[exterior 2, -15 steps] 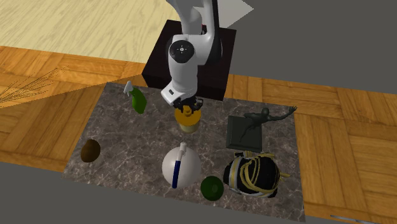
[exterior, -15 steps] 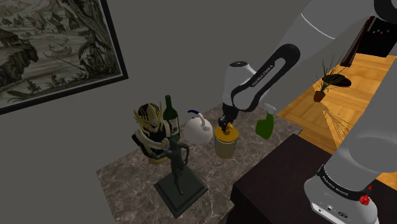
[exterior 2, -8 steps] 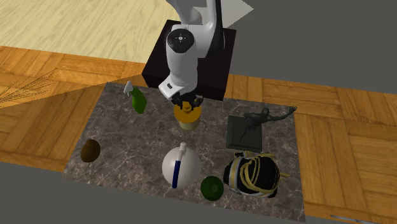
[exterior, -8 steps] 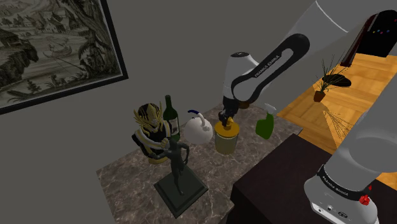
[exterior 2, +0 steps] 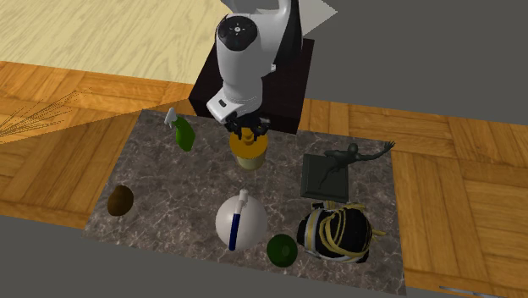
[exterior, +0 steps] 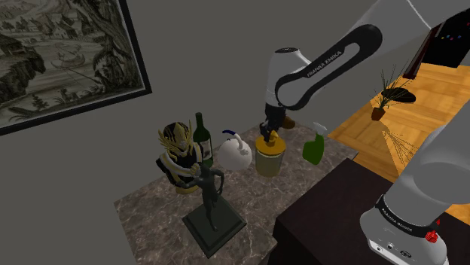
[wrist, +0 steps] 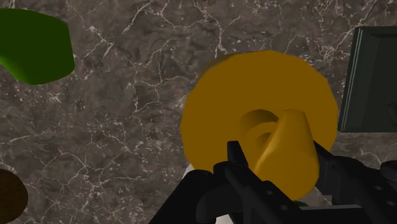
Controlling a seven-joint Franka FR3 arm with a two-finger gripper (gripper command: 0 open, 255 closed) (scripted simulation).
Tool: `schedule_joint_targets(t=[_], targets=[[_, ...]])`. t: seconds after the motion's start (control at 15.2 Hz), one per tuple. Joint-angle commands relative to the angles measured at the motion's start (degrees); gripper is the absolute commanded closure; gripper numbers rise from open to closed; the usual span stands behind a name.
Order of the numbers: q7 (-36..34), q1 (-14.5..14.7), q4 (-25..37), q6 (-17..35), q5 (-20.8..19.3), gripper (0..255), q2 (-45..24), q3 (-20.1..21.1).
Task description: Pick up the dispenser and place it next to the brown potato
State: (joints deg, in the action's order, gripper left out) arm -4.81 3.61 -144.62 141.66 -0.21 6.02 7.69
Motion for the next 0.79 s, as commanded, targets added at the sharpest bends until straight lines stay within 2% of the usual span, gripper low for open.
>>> schedule_joint_targets(t=[0.0,0.73], targets=[[0.25,0.04,0.61,-1.95,0.28,255,1.35,-0.05],[1.04,0.23,4.35,-11.31,1.16,255,7.02,-0.37]])
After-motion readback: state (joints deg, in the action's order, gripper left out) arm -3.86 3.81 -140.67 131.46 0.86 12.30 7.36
